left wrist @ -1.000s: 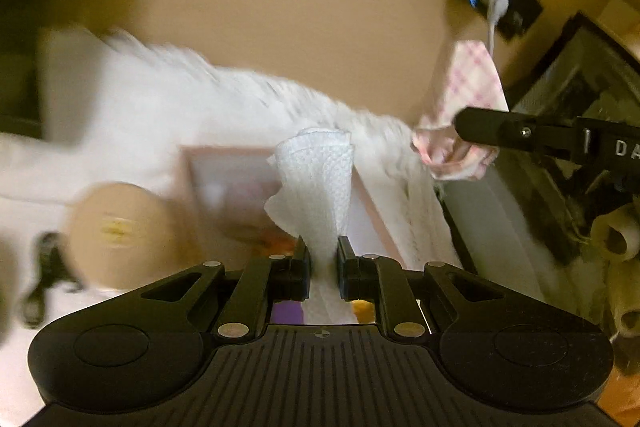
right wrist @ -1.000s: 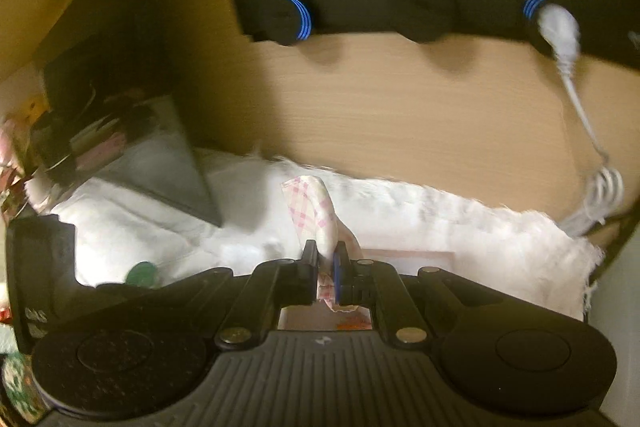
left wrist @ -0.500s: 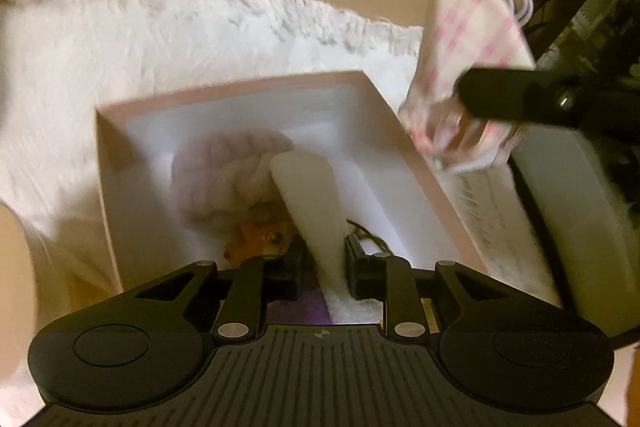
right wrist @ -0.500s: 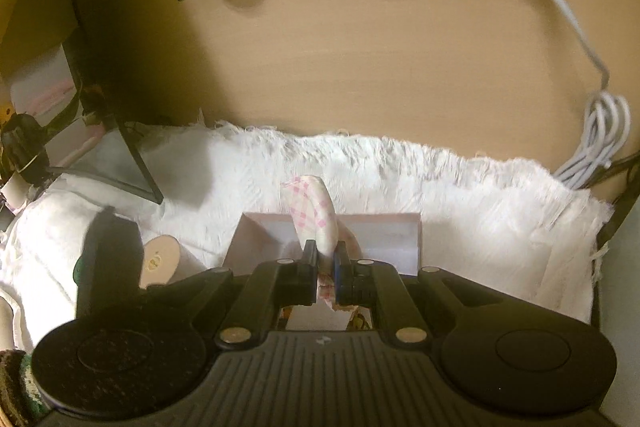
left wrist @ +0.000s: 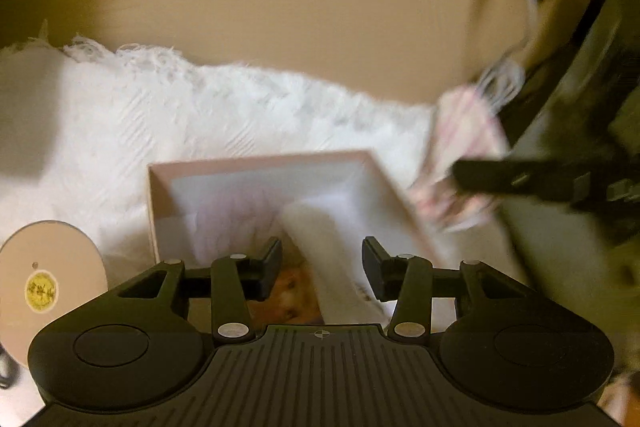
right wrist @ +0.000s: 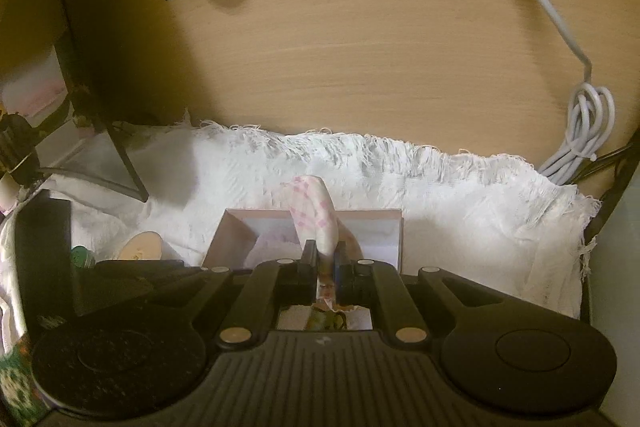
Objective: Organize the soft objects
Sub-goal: 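Carry tissue and checked cloth over the pink box and open both tools, then move both tools back toward the black cable and black hair clip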
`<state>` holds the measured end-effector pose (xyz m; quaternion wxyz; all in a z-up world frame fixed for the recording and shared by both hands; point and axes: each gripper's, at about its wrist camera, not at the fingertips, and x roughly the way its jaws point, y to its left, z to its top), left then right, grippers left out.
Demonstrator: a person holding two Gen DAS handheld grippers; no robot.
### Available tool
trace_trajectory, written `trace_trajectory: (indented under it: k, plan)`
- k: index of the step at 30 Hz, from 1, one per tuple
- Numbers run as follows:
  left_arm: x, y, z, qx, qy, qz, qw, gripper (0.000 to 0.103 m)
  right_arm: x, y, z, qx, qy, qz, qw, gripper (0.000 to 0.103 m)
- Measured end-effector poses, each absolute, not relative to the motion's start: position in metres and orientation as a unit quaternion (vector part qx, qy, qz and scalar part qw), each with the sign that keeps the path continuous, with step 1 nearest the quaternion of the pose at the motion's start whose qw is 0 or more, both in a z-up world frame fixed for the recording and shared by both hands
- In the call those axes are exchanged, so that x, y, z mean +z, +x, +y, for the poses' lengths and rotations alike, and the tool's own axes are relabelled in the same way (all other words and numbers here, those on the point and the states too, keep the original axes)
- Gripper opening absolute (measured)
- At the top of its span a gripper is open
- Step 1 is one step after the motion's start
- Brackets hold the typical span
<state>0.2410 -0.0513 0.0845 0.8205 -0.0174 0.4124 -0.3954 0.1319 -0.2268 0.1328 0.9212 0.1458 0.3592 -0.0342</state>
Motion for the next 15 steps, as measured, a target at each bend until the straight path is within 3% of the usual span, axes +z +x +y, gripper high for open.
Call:
trace_trajectory:
  k: [7, 15]
  plan:
    - [0.092, 0.236, -0.003, -0.35, -0.103, 0.407, 0.838, 0.048, 0.109, 0.151, -0.227, 0.012, 0.194, 0.399, 0.896, 0.008]
    - [0.097, 0.184, 0.055, -0.319, -0.052, 0.382, 0.866, 0.048, 0.045, 0.193, -0.217, -0.011, 0.181, 0.479, 0.859, 0.01]
